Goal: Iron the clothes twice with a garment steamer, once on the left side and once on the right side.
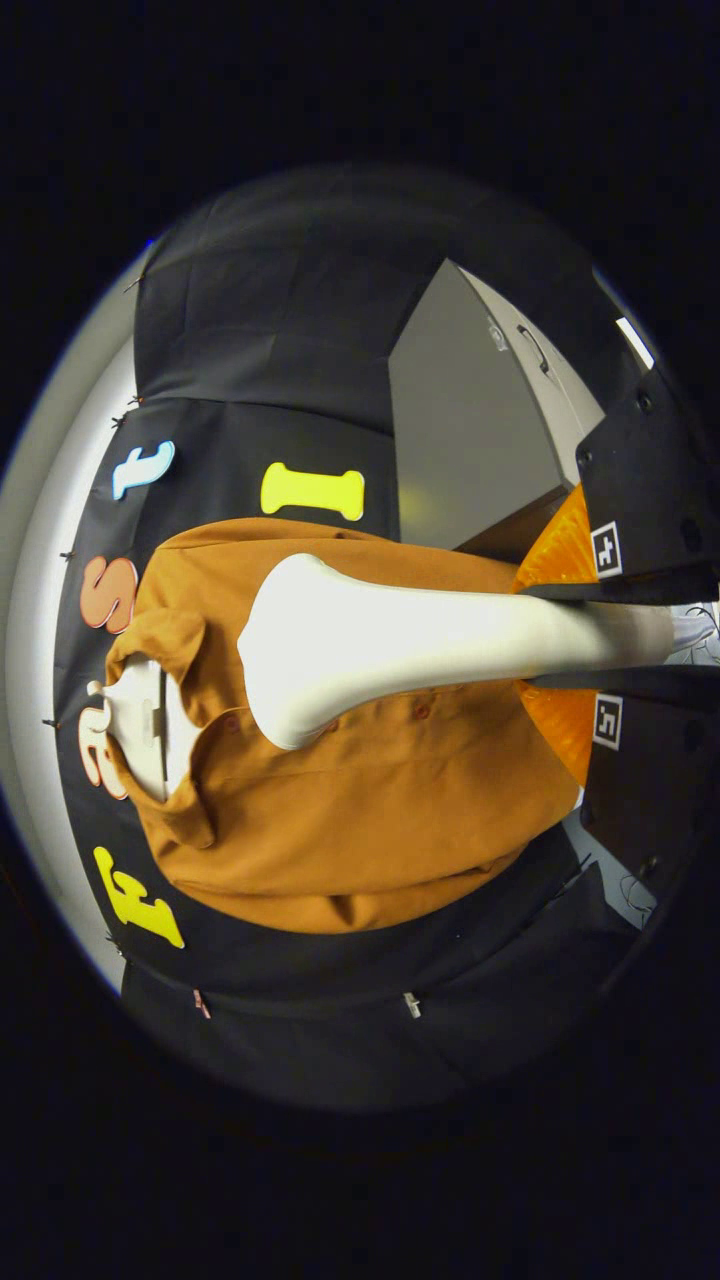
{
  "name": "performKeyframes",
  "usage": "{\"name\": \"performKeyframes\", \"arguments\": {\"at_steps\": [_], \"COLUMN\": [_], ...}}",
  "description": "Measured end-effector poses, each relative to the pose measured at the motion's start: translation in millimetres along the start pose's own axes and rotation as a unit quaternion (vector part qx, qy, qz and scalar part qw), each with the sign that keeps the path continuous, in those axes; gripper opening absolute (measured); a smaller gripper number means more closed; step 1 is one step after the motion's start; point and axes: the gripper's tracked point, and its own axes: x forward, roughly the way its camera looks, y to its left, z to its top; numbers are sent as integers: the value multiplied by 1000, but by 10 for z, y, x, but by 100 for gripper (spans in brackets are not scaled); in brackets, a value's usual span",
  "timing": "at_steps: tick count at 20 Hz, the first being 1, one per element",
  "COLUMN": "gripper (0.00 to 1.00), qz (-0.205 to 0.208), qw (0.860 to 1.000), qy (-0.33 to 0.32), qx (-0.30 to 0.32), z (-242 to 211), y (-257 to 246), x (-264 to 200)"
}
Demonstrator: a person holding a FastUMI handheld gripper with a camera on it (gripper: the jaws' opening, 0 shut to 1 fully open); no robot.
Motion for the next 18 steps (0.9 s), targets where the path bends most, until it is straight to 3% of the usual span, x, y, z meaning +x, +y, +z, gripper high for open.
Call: {"name": "performKeyframes", "arguments": {"at_steps": [7, 18], "gripper": [27, 27], "qz": [30, 38], "qw": [999, 998], "qy": [-42, -47], "qx": [-4, -33], "z": [545, 533], "y": [606, 1389], "x": [14, 422]}}
